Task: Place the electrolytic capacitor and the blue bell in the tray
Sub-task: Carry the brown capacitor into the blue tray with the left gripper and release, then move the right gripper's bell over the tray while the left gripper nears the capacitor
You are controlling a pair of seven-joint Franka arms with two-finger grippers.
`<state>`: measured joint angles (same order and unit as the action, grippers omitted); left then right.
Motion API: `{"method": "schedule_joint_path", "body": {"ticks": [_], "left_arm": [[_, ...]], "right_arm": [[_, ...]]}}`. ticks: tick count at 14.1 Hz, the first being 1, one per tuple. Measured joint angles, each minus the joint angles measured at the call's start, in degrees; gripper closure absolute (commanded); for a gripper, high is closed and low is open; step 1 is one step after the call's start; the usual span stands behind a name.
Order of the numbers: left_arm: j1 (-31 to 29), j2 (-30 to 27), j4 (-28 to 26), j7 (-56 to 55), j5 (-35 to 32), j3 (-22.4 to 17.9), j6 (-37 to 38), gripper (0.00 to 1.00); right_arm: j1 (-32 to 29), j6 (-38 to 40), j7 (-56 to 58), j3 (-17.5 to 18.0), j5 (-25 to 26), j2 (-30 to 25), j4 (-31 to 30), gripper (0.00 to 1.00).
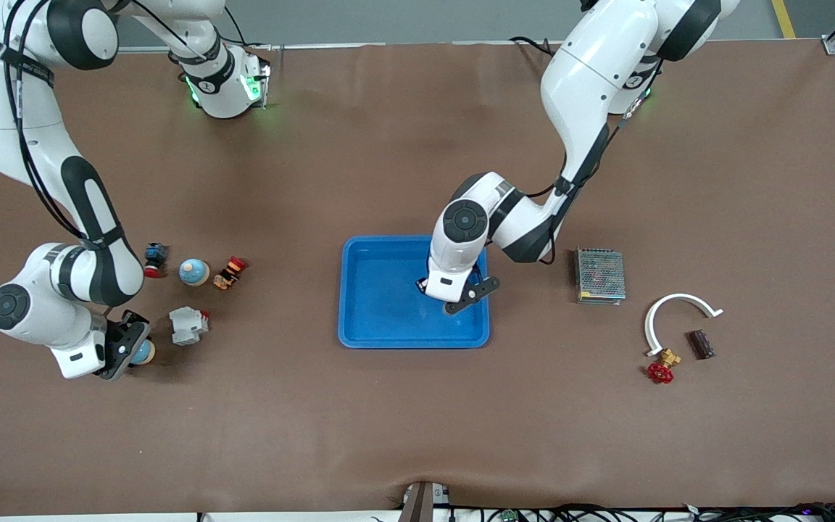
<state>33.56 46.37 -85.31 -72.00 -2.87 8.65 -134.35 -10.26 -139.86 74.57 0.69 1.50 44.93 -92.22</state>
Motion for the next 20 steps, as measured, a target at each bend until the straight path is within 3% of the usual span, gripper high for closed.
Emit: {"method": "schedule_joint_path", "body": {"ticks": [4,8,15,20], "left_arm": [[-0.3,-0.8,2.2,0.1,-2.0,-0.7,0.5,0.00],[-1.8,-6.2,4.5,3.0,-6.9,-2.9,9.1,0.00],[-11.6,-17.1,5.0,20.2,-7.0,-3.6,20.8,0.00],[-18.5,-22.4,5.0,31.7,-7.1,-3.6,29.5,0.00]], "right_arm": [[0.0,0.1,0.0,0.0,0.0,0.0,0.0,0.63],[0.0,0.7,-0.3,0.9,-0.1,0.0,1.2,0.63],[1.6,22.3,-12.0,3.4,-0.1,-1.6,15.0,0.64],[8.9,33.4,-32.1,3.8,-0.1,-6.1,19.3,0.64]]}}
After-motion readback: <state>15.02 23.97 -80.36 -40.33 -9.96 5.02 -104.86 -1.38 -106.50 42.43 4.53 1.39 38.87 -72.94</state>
